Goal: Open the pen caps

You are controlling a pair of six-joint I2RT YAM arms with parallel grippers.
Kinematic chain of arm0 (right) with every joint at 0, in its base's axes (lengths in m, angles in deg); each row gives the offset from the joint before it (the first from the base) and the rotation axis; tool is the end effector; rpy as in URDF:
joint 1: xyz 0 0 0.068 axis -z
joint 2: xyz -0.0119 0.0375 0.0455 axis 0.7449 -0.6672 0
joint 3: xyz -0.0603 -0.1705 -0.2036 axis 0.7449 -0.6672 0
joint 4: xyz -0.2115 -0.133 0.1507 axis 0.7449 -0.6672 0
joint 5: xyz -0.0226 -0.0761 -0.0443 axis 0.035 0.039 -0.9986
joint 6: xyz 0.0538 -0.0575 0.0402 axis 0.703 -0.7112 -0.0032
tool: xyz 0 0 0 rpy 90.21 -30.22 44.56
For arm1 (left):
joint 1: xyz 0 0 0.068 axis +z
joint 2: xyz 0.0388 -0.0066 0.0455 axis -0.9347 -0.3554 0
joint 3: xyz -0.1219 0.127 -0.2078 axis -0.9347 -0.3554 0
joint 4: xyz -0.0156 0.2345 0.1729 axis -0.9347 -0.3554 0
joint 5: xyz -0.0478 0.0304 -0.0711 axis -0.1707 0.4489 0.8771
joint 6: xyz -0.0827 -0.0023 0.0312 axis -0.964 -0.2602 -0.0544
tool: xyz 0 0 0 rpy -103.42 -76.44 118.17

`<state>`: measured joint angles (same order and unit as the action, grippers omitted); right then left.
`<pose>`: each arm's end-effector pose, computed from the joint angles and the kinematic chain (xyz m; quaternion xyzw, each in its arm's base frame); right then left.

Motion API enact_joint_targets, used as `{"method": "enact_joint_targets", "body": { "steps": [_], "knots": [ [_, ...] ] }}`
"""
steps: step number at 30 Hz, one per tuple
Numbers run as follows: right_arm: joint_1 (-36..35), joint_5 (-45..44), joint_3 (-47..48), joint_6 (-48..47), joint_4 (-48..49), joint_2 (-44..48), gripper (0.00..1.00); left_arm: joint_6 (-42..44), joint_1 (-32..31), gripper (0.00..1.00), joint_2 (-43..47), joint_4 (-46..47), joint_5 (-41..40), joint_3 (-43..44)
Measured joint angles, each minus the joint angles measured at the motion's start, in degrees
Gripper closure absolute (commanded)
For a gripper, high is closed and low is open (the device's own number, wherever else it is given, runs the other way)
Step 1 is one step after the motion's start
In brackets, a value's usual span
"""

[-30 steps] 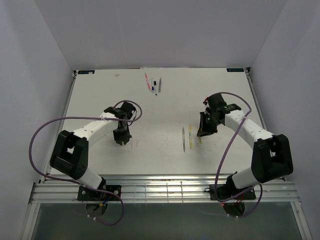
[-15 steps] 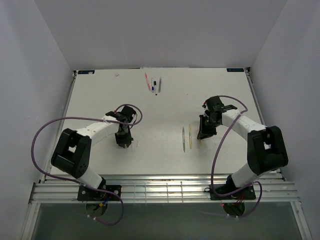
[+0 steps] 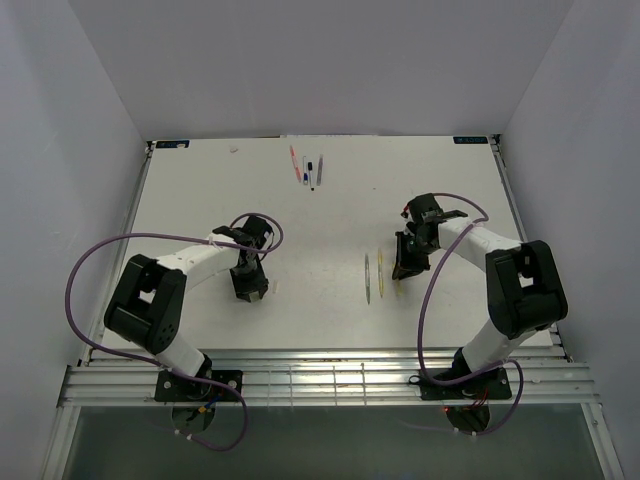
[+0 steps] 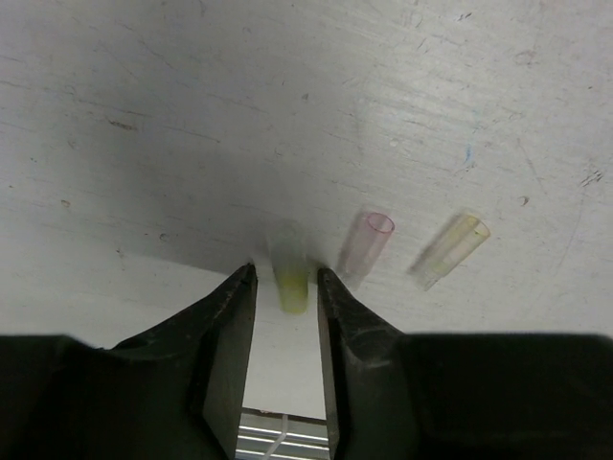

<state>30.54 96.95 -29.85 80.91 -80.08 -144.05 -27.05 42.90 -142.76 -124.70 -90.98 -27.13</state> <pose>0.3197 0.1164 0.1092 -0.0105 0.9822 0.1359 0.1291 0.2608 -0.1174 0.0947 -0.1421 0.9871 0.0336 0.0664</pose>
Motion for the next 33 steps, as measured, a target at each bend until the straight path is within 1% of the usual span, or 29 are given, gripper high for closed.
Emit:
{"method": "enact_joint_targets", "body": {
  "steps": [5, 11, 14, 15, 18, 21, 26, 27, 29, 30, 33],
  "knots": [
    [0.00, 0.07, -0.55, -0.20, 1.31, -0.57, 0.90, -0.50, 0.00, 0.51, 0.00, 0.22, 0.17, -0.09],
    [0.00, 0.96, -1.16, -0.22, 2.84, -1.14, 0.84, -0.59, 0.20, 0.47, 0.24, 0.42, 0.44, -0.50],
    [0.00, 1.46, -1.16, -0.17, 3.43, -1.62, 0.79, -0.70, 0.26, 0.46, 0.39, 0.42, 0.48, -0.63],
    [0.00, 1.53, -1.16, -0.13, 3.48, -1.66, 0.75, -0.68, 0.26, 0.46, 0.42, 0.39, 0.52, -0.66],
    [0.00, 1.51, -1.18, 0.00, 3.67, -1.66, 0.69, -0.55, 0.26, 0.45, 0.44, 0.42, 0.70, -0.66],
    [0.00, 1.44, -1.20, 0.31, 3.78, -1.66, 0.66, -0.28, 0.26, 0.44, 0.44, 0.44, 0.94, -0.63],
    [0.00, 1.20, -1.14, 0.76, 3.69, -1.66, 0.64, 0.26, 0.26, 0.43, 0.44, 0.39, 1.40, -0.48],
    [0.00, 0.85, -0.96, 0.81, 3.37, -1.66, 0.59, 0.39, 0.26, 0.42, 0.44, 0.33, 1.55, -0.44],
    [-0.02, -0.31, -0.04, 1.05, 2.03, -1.64, 0.54, 0.46, 0.24, 0.41, 0.61, 0.07, 2.01, -0.20],
    [0.00, -1.09, 1.09, 1.05, 0.81, -1.64, 0.48, 0.48, 0.24, 0.41, 0.90, -0.13, 2.19, -0.02],
    [0.31, -3.37, 7.61, 1.03, -3.34, -1.66, 0.42, 0.61, 0.24, 0.41, 2.62, -0.68, 2.54, 0.96]
  ]
}}
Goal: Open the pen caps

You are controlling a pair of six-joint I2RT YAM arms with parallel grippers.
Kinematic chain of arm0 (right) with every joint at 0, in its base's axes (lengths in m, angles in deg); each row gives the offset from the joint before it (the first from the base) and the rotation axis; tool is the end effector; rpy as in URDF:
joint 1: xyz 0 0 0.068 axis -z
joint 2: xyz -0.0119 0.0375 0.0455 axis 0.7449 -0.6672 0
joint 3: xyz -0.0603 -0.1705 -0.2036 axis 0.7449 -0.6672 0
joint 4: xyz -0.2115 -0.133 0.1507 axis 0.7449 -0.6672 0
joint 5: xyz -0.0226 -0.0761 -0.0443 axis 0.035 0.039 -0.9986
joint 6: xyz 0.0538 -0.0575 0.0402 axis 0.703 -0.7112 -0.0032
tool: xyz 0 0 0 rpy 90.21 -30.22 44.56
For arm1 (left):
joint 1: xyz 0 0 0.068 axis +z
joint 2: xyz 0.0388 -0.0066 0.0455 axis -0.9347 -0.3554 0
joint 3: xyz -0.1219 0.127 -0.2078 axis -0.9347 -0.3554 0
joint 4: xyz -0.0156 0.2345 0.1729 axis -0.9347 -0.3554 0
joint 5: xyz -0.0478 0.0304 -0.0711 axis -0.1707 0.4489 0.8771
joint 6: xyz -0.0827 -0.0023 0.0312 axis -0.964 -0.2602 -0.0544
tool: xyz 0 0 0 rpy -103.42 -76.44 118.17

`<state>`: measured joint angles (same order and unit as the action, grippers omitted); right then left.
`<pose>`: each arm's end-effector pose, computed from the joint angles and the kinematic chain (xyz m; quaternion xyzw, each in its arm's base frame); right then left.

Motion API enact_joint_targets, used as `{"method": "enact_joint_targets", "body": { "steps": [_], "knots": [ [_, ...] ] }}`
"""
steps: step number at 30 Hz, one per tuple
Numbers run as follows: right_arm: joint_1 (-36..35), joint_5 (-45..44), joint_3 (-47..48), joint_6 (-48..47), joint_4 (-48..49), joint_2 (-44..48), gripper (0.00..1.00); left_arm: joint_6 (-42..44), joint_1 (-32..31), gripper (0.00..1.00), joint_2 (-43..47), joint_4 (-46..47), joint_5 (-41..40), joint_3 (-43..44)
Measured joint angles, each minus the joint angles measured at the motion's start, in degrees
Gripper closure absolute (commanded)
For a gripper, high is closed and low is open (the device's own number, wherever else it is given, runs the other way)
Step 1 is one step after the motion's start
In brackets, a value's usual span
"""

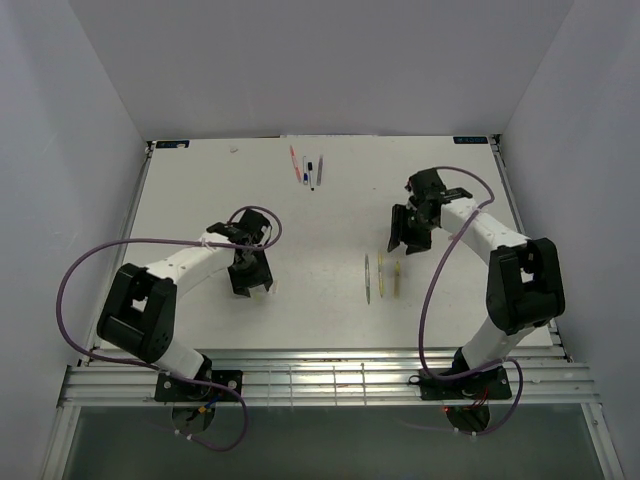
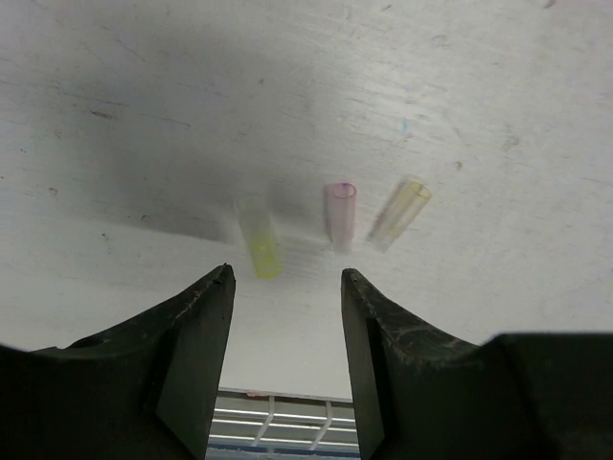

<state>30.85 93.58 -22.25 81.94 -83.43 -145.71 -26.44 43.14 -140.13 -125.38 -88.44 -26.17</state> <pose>0.3463 0.1179 0.1373 0.0044 0.9804 0.1161 0.1588 0.2627 -0.1208 0.1110 -0.1392 0.9874 0.0016 0.0748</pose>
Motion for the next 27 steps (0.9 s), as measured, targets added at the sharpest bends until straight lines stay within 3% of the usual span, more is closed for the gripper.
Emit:
{"method": "enact_joint_targets", "body": {
  "steps": [6, 9, 18, 27],
  "knots": [
    [5.77, -3.65, 19.58, 1.97, -3.21, -2.16, 0.41, 0.66, 0.00, 0.39, 2.51, -1.07, 0.20, 5.55],
    [10.25, -6.32, 24.35, 4.37, -3.45, -4.74, 0.41, 0.85, 0.00, 0.39, 3.58, -0.74, 0.46, 7.26],
    [20.46, -14.69, 27.39, 10.32, -8.68, -15.78, 0.40, 4.02, 0.00, 0.37, 9.88, 5.68, 6.25, 7.85],
    [24.06, -16.02, 27.41, 13.03, -10.49, -18.69, 0.43, 6.67, 0.00, 0.38, 12.00, 11.47, 10.43, 7.61]
  ]
}}
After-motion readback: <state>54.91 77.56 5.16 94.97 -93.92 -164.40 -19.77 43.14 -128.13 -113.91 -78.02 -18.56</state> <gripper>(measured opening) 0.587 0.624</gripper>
